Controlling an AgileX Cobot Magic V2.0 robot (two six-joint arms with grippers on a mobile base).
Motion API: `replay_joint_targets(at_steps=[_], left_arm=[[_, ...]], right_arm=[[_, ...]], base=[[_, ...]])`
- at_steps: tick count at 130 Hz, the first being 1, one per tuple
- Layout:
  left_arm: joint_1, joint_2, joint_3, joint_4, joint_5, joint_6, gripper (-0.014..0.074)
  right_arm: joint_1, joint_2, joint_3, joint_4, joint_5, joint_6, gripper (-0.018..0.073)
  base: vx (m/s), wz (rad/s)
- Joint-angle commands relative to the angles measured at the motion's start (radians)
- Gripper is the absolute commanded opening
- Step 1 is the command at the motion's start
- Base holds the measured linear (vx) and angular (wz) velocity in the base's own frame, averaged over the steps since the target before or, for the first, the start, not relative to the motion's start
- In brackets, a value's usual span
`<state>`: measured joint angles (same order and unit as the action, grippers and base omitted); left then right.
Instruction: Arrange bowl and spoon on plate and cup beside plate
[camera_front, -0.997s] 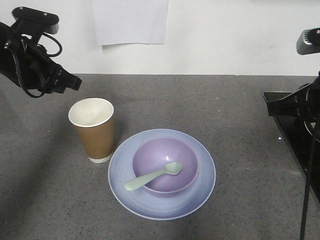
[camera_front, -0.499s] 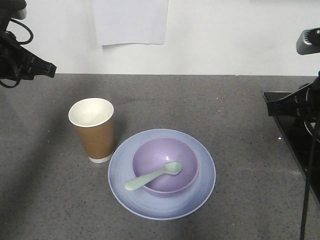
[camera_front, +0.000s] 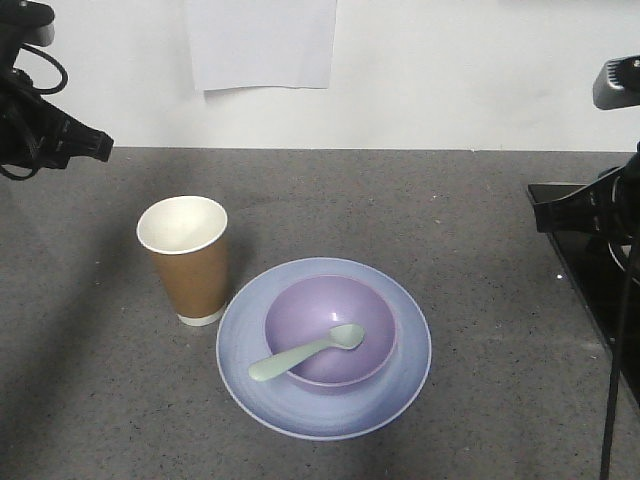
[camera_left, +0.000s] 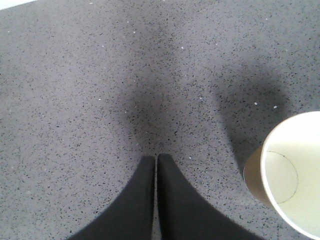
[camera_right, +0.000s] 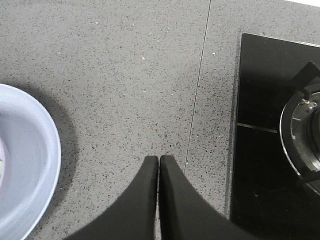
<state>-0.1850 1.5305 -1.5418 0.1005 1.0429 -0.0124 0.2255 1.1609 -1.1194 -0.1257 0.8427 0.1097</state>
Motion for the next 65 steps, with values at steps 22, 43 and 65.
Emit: replay_joint_targets(at_steps=[22,43,65], left_arm=[[0.002,-0.044,-0.027,0.002,-0.042,-0.012,-0.0008],[0.002,-0.044,-0.027,0.002,-0.042,-0.012,-0.0008],[0.002,-0.044,-0.027,0.009,-0.043,-0.004,-0.0008]], right_arm=[[-0.006,-0.022,-0.027,-0.019,-0.057,0.002,-0.0004],[-0.006,-0.022,-0.027,-0.019,-0.057,0.002,-0.0003],[-0.006,-0.022,-0.027,-0.019,-0.057,0.002,-0.0003]], base=[[0.0,0.0],[0.0,0.0],[0.0,0.0]])
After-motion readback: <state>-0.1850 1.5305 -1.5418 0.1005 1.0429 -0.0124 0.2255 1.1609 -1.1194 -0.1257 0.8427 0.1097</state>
